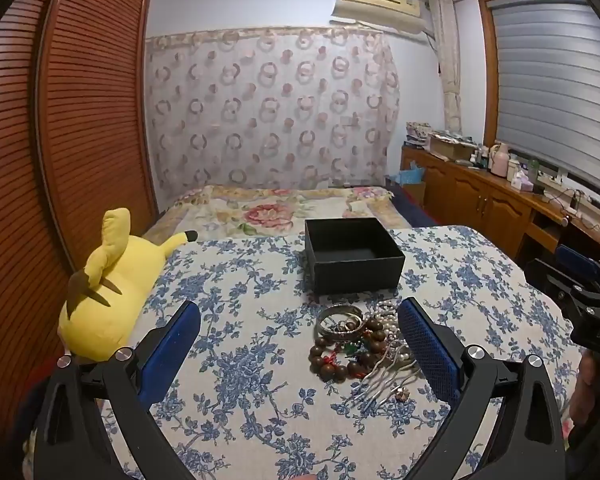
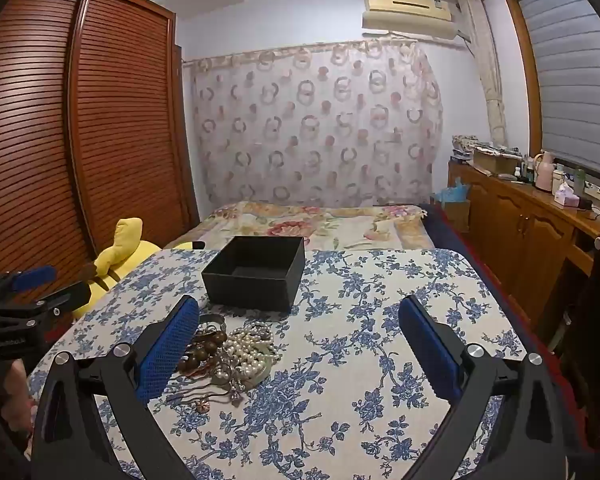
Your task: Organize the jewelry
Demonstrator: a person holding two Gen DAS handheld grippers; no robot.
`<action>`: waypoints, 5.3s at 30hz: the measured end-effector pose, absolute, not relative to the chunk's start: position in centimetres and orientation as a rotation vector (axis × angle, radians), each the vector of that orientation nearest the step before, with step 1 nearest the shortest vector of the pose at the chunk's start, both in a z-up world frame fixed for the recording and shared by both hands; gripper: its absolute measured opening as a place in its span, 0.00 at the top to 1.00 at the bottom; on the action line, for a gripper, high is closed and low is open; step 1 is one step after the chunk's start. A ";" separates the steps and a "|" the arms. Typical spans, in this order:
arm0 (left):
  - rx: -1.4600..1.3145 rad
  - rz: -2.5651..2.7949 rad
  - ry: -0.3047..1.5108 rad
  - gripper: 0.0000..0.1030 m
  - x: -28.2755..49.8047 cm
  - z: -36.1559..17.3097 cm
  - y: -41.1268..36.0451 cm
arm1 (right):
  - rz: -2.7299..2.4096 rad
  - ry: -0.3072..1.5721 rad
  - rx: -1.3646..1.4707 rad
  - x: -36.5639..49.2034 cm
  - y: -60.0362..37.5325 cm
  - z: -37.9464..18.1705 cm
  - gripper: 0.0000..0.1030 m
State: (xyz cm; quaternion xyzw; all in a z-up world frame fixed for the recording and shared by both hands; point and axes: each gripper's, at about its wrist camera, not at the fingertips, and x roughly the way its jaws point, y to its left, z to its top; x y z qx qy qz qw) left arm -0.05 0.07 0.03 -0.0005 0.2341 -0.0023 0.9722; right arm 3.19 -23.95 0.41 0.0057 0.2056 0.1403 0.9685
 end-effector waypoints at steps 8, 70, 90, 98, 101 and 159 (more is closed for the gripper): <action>0.004 -0.004 0.472 0.07 0.0 0.0 0.0 | 0.287 0.415 0.020 3.1 -24.0 0.5 0.02; 0.002 -0.017 0.461 0.07 -0.3 0.9 -0.4 | 0.287 0.410 0.014 2.9 -23.7 0.6 0.02; 0.000 -0.019 0.467 0.07 -0.4 1.0 -0.5 | 0.290 0.413 0.013 2.8 -23.2 0.6 0.02; -0.019 -0.041 0.515 0.07 0.6 -0.5 0.3 | 0.317 0.445 0.000 3.2 -22.9 -0.4 0.02; -0.024 -0.056 0.541 0.07 1.3 -1.5 0.7 | 0.345 0.455 -0.008 3.6 -22.8 -1.1 0.02; -0.098 -0.304 0.856 0.46 14.5 -9.6 -0.5 | 0.481 0.713 -0.129 7.2 -20.6 -9.5 0.34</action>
